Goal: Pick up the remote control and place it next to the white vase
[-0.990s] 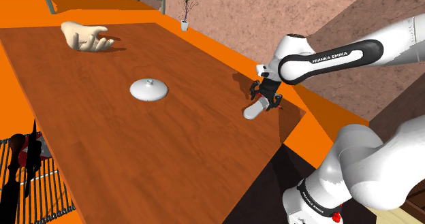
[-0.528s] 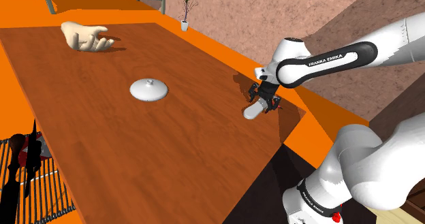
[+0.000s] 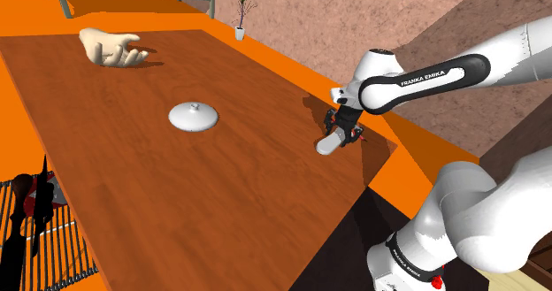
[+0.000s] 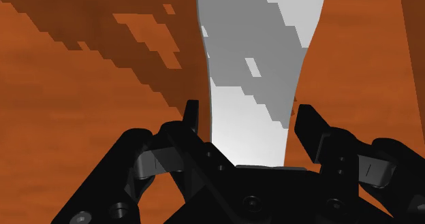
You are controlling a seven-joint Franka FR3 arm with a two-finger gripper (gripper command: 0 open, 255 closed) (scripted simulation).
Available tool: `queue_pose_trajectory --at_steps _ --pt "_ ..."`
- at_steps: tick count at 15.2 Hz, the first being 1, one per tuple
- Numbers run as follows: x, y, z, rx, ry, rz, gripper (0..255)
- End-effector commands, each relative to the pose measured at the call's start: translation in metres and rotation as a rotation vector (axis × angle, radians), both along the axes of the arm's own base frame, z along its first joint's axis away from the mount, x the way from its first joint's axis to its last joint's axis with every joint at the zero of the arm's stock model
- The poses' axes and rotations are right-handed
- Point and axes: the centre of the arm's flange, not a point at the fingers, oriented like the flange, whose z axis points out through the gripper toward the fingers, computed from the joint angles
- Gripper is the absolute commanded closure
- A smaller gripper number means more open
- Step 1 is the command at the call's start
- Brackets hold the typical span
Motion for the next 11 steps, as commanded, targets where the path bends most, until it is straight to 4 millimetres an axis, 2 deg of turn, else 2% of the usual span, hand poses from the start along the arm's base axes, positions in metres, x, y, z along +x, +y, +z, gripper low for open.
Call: queue_pose_trajectory --at_steps 1,4,11 --pt "0.000 0.000 0.000 0.000 0.000 0.000 255" --pt "0.000 0.000 0.000 0.000 0.000 0.000 255" --pt "0.000 0.000 0.037 0.000 0.000 0.000 255"
